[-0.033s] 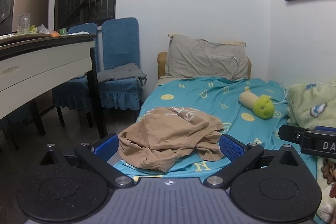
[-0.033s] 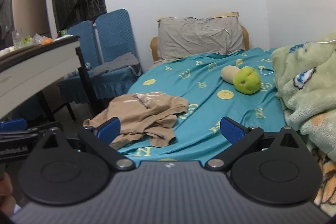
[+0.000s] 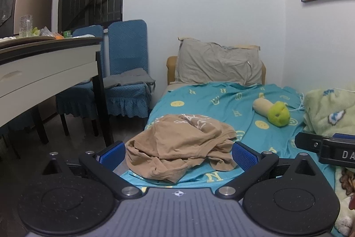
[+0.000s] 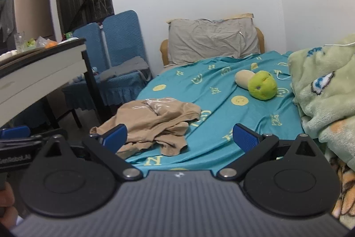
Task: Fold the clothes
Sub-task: 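Move both grippers toward the crumpled tan T-shirt on the bed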
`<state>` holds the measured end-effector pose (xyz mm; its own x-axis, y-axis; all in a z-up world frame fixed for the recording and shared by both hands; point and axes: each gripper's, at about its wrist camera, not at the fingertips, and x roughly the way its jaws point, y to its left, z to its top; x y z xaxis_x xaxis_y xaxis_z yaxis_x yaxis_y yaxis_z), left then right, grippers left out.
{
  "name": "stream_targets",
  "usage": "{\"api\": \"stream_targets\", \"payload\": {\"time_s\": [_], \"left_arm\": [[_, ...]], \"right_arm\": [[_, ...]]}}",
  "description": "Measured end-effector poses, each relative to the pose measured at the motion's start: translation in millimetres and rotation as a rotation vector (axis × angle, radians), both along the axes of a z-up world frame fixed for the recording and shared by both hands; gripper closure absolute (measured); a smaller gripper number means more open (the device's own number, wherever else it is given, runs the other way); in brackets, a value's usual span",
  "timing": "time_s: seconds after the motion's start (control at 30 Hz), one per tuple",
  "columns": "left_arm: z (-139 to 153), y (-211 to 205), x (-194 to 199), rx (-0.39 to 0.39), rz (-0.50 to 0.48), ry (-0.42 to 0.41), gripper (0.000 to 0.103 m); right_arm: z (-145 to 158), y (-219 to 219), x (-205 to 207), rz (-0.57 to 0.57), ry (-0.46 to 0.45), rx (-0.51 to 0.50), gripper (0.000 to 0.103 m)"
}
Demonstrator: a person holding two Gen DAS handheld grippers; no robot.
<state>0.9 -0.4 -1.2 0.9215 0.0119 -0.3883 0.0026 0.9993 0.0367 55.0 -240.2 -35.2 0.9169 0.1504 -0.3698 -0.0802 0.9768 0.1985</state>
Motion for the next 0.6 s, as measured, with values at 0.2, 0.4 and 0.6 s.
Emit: {"api": "stream_targets", "payload": {"time_s": [0.2, 0.4, 0.6], "left_arm": [[-4.2, 1.7, 4.9, 0.007, 0.006, -0.028, 0.000], [-12.9, -3.8, 3.9, 0.035, 0.023, -0.033, 0.000], [-23.4, -5.5, 9.1, 0.064, 0.034, -0.026, 0.000]], "right_arm": [[0.2, -1.7, -3.2, -0.009, -0.041, -0.008, 0.000], [0.2, -3.3, -6.3, -0.018, -0.079, -0.017, 0.000], [-1.0, -4.1, -5.9, -0.020, -0.072, -0.026, 0.000]]}}
